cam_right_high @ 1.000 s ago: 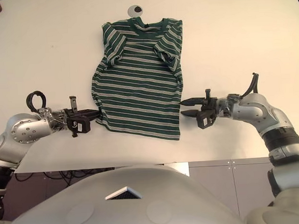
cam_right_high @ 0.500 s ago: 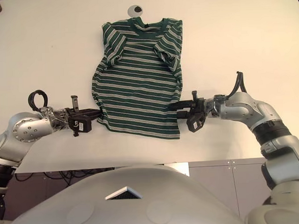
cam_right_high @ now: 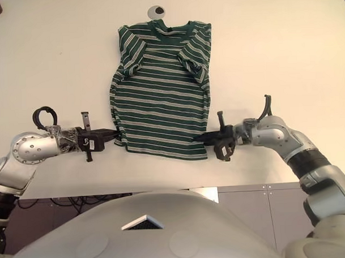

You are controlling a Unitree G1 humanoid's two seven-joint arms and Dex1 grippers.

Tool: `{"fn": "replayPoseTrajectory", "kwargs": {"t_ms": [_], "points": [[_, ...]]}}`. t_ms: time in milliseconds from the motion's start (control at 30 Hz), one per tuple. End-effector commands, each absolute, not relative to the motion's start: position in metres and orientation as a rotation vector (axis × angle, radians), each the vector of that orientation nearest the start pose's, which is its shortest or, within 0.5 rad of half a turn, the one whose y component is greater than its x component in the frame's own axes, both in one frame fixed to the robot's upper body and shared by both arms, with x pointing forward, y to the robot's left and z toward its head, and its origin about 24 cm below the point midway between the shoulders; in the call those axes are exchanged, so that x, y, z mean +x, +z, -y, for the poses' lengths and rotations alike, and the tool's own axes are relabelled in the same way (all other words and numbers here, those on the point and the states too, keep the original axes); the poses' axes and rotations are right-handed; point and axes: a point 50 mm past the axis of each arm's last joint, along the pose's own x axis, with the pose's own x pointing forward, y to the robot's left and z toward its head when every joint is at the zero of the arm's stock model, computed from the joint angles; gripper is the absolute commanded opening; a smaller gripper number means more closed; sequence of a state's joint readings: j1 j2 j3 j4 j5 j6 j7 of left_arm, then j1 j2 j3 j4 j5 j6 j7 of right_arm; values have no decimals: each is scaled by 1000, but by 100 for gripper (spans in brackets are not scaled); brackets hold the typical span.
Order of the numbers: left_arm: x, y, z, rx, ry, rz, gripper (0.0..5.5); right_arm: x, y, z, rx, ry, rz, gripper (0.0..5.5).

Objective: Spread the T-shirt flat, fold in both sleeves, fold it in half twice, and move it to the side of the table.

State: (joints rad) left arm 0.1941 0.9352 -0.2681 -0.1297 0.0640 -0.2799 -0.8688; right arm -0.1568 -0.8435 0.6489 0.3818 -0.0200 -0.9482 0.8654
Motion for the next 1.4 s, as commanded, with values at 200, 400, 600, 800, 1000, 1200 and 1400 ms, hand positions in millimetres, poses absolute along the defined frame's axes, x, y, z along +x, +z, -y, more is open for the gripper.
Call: {"fn": "replayPoseTrajectory", "kwargs": {"t_ms": [200, 400, 600, 800, 1000, 1200, 1400], "points": [[161, 95, -209, 198, -1371, -557, 0, 180, 51, 236, 51, 1668, -816, 3], [228, 121, -213, 140, -1092, -402, 0, 253, 82, 240, 279, 1354, -570, 3], [302, 126, -210, -24, -858, -346, 0, 322, 87, 220, 400, 1040, -507, 3], [355, 119, -204, -3, -708, -317, 0, 355, 77, 206, 431, 814, -481, 3], [376, 94, -198, -50, -602, -397, 31, 363, 58, 202, 455, 590, -572, 0], [383, 77, -201, -66, -384, -407, 106, 374, 58, 204, 554, 298, -504, 83], [371, 83, -183, 78, -593, -173, 106, 382, 67, 222, 384, 118, -370, 83]]}}
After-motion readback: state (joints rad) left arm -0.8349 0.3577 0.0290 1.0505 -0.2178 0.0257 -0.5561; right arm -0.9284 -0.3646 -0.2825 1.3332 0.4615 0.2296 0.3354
